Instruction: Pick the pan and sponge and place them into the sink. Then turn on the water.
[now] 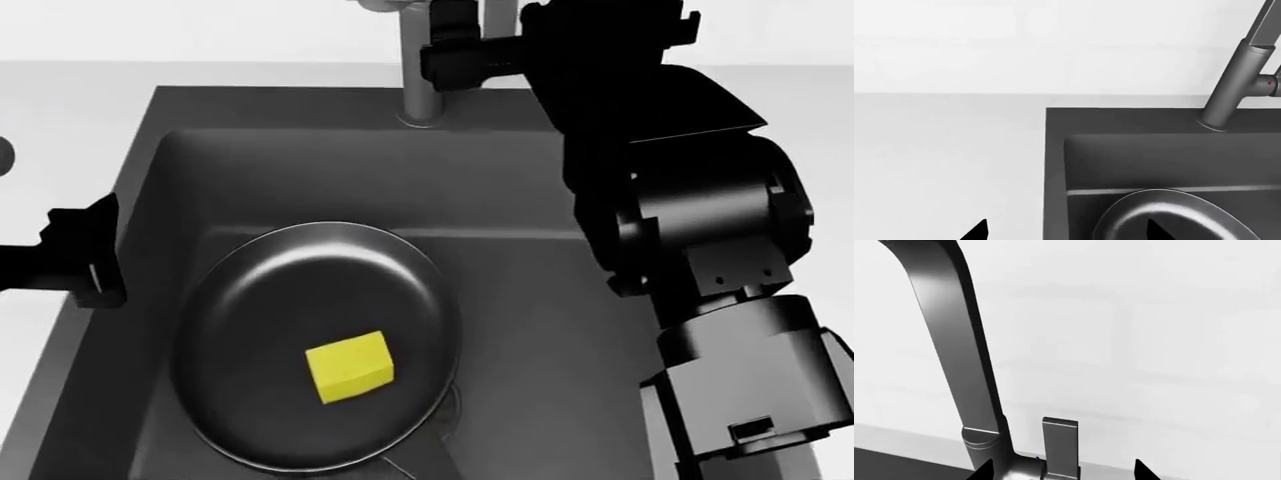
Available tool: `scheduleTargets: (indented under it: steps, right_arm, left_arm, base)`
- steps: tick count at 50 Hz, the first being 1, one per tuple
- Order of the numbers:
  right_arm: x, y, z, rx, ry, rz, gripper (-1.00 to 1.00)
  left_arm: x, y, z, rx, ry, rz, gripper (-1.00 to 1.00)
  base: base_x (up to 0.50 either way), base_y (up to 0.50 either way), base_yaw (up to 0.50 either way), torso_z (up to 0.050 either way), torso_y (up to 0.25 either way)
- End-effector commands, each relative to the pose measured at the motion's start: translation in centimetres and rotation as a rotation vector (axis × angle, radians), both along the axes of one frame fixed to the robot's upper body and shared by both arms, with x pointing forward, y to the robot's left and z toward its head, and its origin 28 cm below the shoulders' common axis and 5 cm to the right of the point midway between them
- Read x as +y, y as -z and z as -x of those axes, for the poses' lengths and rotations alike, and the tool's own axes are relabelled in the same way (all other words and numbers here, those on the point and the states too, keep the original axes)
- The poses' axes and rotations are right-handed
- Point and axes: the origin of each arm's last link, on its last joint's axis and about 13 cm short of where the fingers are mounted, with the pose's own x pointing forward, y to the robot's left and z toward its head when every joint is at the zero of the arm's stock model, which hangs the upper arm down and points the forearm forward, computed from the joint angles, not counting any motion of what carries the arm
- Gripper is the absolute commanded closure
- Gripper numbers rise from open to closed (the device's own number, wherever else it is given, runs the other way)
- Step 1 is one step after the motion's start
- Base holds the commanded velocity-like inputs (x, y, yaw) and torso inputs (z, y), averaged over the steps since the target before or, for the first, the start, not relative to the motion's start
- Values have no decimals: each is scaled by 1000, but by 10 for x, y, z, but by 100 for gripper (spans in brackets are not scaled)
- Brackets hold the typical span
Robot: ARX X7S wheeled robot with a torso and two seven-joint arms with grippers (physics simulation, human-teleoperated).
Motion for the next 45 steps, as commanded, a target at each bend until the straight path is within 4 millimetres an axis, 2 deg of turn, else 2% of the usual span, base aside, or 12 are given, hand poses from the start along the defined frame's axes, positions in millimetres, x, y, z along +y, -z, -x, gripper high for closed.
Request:
scheduleTargets:
  steps: [1,15,25,45]
  right_arm:
    - [-2,-9,1,-23,11,-12,-100]
    - [-2,-10,-4,-20,16,-10,-100]
    - [-1,-19,-8,-37,15,-2,-100]
    - [-3,-28,-10,-58,26,0,-100]
  left_arm:
    - [-1,-2,0,-6,6,-1,-100]
    - [3,-3,2,-18,-3,-3,-100]
    - [2,-1,1,-13,-3,3,-100]
    - [3,1,1,-4,-11,-10,-100]
  base:
    - [0,0,0,0,-55]
    - [0,0,0,0,-84]
    - [0,0,0,0,-103]
    - [0,0,0,0,-4]
